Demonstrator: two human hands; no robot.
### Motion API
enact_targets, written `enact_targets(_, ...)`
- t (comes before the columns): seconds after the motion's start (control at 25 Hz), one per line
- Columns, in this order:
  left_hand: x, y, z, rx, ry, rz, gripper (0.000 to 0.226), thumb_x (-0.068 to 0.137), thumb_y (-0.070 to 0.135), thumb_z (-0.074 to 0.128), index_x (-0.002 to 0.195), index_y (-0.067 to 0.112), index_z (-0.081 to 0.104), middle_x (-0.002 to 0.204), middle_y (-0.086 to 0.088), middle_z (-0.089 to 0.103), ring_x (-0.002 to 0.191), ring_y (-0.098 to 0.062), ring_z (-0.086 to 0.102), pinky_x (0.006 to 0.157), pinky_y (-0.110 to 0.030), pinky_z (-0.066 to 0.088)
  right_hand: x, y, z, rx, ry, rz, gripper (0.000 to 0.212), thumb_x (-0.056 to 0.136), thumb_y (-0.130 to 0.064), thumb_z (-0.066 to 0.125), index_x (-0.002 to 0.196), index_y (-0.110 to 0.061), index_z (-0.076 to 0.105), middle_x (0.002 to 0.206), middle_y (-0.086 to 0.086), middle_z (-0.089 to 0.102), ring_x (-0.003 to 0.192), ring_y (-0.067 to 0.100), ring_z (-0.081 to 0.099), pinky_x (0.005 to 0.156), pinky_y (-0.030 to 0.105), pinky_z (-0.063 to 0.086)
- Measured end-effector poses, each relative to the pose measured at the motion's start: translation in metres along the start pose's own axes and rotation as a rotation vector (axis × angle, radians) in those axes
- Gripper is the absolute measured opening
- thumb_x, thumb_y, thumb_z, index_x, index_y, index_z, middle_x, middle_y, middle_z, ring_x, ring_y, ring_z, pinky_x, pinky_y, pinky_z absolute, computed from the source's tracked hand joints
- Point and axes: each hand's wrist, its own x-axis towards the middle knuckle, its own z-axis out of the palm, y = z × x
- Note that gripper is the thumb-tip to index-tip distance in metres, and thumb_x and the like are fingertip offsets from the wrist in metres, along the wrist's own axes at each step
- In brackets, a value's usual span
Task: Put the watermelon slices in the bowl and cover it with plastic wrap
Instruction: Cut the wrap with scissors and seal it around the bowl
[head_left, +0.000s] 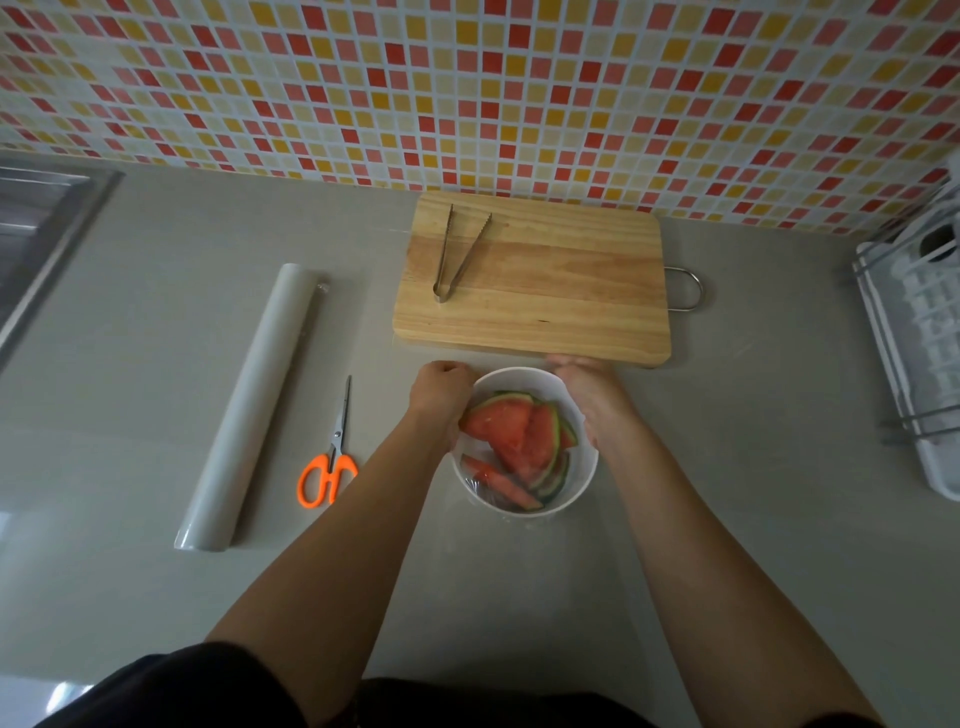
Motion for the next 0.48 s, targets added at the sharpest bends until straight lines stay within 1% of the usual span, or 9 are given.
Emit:
enact_targets(0.08, 0.0001, 0.0014, 0.0014, 0.004, 0.026, -0.005, 0.016, 0.086, 0.009, 0.048, 0.094, 0.017, 0.059, 0.097, -0.010, 0.060, 0.092, -0.028, 0.059, 0.086, -0.046, 0.055, -0.0001, -0.0008, 0.0015, 0.029, -0.002, -0.023, 0.033, 0.080, 0.000, 0.046, 0.093, -0.025, 0.064, 0.113, 0.005, 0.063, 0.102, 0.023, 0.059, 0.089, 0.037, 0.051)
enact_targets(0.16, -0.0016, 0.0029, 0.0031, -0.003, 0.055, -0.005, 0.016, 0.089, 0.014, 0.049, 0.101, 0.022, 0.055, 0.106, -0.009, 0.059, 0.100, -0.029, 0.059, 0.089, -0.045, 0.054, -0.0008, -0.0022, 0.0022, 0.054, 0.033, -0.031, 0.041, 0.079, 0.005, 0.041, 0.094, -0.027, 0.060, 0.119, 0.008, 0.060, 0.104, 0.023, 0.057, 0.087, 0.036, 0.051)
enact_targets(0.2, -0.0015, 0.0028, 0.0040, -0.010, 0.064, -0.006, 0.018, 0.089, 0.013, 0.049, 0.102, 0.023, 0.055, 0.108, -0.010, 0.059, 0.101, -0.030, 0.059, 0.090, -0.046, 0.054, -0.0020, -0.0032, 0.0023, 0.037, 0.075, -0.028, 0.046, 0.077, 0.007, 0.037, 0.095, -0.028, 0.060, 0.122, 0.007, 0.059, 0.100, 0.020, 0.058, 0.082, 0.033, 0.051)
enact_targets(0.24, -0.0016, 0.0032, 0.0046, -0.023, 0.069, -0.010, 0.022, 0.088, 0.011, 0.048, 0.104, 0.024, 0.055, 0.110, -0.012, 0.059, 0.102, -0.031, 0.059, 0.089, -0.046, 0.054, -0.0034, -0.0033, 0.0022, 0.012, 0.116, -0.034, 0.050, 0.076, 0.008, 0.035, 0.096, -0.029, 0.060, 0.124, 0.005, 0.057, 0.091, 0.015, 0.058, 0.071, 0.028, 0.049)
enact_targets(0.28, -0.0019, 0.0035, 0.0042, -0.045, 0.067, -0.022, 0.026, 0.087, 0.008, 0.047, 0.106, 0.024, 0.055, 0.110, -0.014, 0.059, 0.102, -0.033, 0.059, 0.087, -0.047, 0.055, -0.0052, -0.0031, 0.0026, -0.009, 0.148, -0.048, 0.053, 0.074, 0.008, 0.033, 0.097, -0.030, 0.061, 0.126, 0.004, 0.056, 0.081, 0.008, 0.056, 0.060, 0.023, 0.045)
enact_targets(0.32, -0.0023, 0.0038, 0.0034, -0.075, 0.062, -0.040, 0.030, 0.085, 0.005, 0.047, 0.107, 0.025, 0.055, 0.110, -0.015, 0.058, 0.101, -0.034, 0.060, 0.086, -0.047, 0.056, -0.0060, -0.0024, 0.0035, -0.022, 0.167, -0.067, 0.054, 0.074, 0.008, 0.032, 0.097, -0.030, 0.061, 0.127, 0.005, 0.055, 0.076, 0.005, 0.053, 0.053, 0.020, 0.040)
enact_targets(0.4, -0.0016, 0.0043, 0.0012, -0.101, 0.061, -0.064, 0.034, 0.085, 0.002, 0.047, 0.110, 0.024, 0.055, 0.110, -0.016, 0.058, 0.101, -0.035, 0.060, 0.084, -0.048, 0.056, -0.0058, -0.0007, 0.0029, -0.024, 0.182, -0.098, 0.055, 0.073, 0.008, 0.031, 0.100, -0.029, 0.062, 0.126, 0.008, 0.056, 0.074, 0.007, 0.052, 0.048, 0.019, 0.037)
enact_targets(0.48, -0.0019, 0.0056, -0.0003, -0.112, 0.061, -0.073, 0.033, 0.086, 0.000, 0.046, 0.109, 0.022, 0.056, 0.111, -0.016, 0.059, 0.101, -0.035, 0.060, 0.085, -0.048, 0.056, -0.0042, -0.0008, 0.0019, -0.025, 0.171, -0.095, 0.057, 0.073, 0.009, 0.031, 0.105, -0.027, 0.062, 0.116, 0.008, 0.056, 0.066, 0.008, 0.051, 0.043, 0.016, 0.038)
